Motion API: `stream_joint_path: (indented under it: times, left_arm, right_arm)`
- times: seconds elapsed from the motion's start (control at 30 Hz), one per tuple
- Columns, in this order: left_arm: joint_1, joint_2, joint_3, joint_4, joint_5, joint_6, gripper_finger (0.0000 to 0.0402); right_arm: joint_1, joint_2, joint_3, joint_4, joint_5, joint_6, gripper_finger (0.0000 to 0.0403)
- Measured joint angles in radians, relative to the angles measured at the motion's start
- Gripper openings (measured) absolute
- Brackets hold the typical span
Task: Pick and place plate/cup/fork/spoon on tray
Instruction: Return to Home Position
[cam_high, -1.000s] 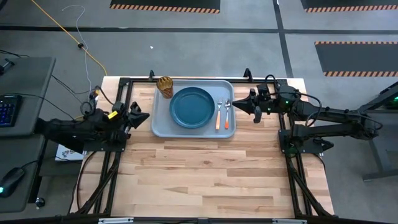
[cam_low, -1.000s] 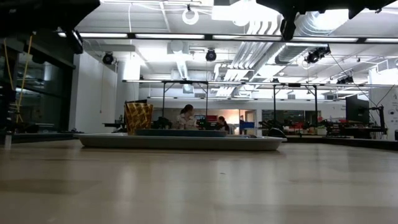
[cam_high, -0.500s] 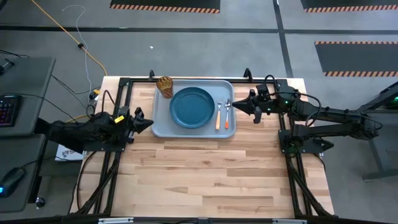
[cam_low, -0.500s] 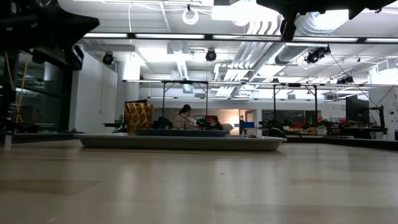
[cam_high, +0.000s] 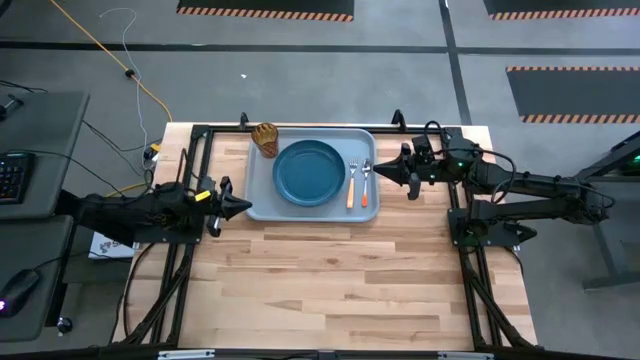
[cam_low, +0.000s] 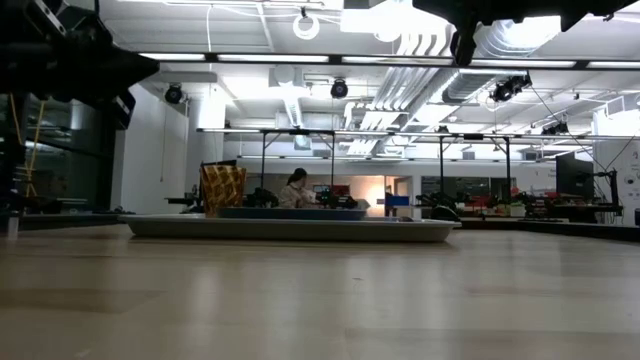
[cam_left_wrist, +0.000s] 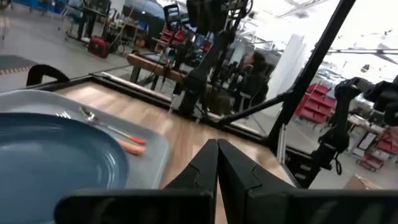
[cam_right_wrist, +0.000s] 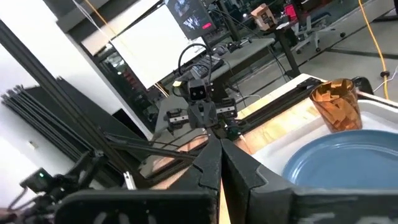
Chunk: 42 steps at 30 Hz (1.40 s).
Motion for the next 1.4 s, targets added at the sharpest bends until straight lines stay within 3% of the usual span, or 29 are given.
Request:
stream_joint_path:
  times: [0.2,0.37,0.53,0.83,1.0,1.13,1.4]
  left_arm:
    - [0.0,0.0,0.0,-0.015,0.0,0.0,0.0]
    - [0.0,0.0,0.0,-0.017,0.0,0.0,0.0]
    - [0.0,0.0,0.0,-0.021,0.0,0.0,0.0]
    - [0.0,-0.001,0.001,-0.052,0.001,0.001,0.0]
    - [0.0,-0.001,0.001,-0.054,0.001,0.001,0.0]
    - [0.0,-0.001,0.001,-0.054,0.001,0.001,0.0]
    - [0.0,-0.001,0.001,-0.054,0.002,0.001,0.0]
  right_arm:
    - [0.0,0.0,0.0,-0.003,-0.033,-0.027,0.0]
    - [0.0,0.0,0.0,-0.003,-0.049,-0.187,0.0]
    - [0.0,-0.017,0.0,-0.036,-0.15,-0.263,0.0]
    - [0.001,-0.203,-0.014,-0.27,-0.198,-0.304,0.0]
    - [0.001,-0.377,-0.145,-0.174,-0.168,-0.229,0.0]
    - [0.001,-0.498,-0.297,0.003,-0.082,-0.152,0.0]
    - [0.101,-0.592,-0.506,0.235,0.066,-0.068,0.0]
